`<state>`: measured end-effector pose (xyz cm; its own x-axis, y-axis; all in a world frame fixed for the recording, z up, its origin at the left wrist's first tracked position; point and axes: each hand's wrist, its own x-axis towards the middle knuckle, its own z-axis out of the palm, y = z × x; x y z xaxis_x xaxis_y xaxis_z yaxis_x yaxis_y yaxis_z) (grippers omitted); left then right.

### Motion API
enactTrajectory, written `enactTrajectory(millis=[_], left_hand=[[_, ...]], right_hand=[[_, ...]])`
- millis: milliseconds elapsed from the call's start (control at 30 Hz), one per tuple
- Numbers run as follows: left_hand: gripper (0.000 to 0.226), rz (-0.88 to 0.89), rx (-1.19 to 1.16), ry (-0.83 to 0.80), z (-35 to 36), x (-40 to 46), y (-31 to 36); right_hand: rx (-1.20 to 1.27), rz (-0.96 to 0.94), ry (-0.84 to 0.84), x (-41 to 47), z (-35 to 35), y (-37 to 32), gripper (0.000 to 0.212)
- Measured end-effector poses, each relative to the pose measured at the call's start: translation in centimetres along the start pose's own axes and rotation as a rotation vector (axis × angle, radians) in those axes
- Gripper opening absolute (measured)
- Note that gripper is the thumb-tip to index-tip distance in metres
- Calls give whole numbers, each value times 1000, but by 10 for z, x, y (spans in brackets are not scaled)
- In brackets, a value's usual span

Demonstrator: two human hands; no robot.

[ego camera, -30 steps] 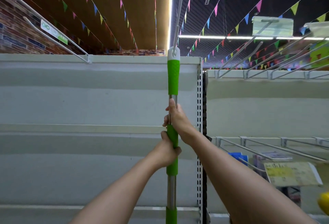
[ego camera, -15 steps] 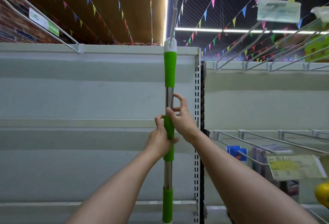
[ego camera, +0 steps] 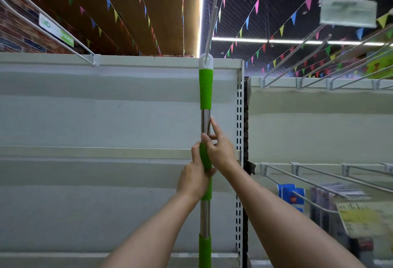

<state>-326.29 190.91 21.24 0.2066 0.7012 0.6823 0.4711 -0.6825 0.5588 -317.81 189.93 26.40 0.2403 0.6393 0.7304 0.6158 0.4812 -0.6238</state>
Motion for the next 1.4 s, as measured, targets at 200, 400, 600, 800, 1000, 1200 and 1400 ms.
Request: enactTrajectory(millis=[200, 400, 600, 800, 1000, 1200, 1400], left_hand=[[68, -32, -18, 7, 2, 6, 0], [67, -55, 0, -1, 5, 15, -5], [66, -71, 24, 13, 10, 21, -11], [69, -68, 30, 17, 14, 26, -16], [77, -75, -2, 12, 20, 23, -19], [88, -90, -20, -57, 20, 14, -21], [88, -105, 2, -97, 17, 6, -21]], right_hand=[[39, 44, -29, 10, 4, 6, 58], [55, 55, -25, 16, 7, 8, 57], [49, 73, -44, 19, 9, 12, 57], [35, 60, -52, 22, 10, 17, 57], [21, 45, -39, 22, 9, 22, 56], [48, 110, -75, 6, 5, 22, 54], [23, 133, -145, -19, 3, 28, 73]])
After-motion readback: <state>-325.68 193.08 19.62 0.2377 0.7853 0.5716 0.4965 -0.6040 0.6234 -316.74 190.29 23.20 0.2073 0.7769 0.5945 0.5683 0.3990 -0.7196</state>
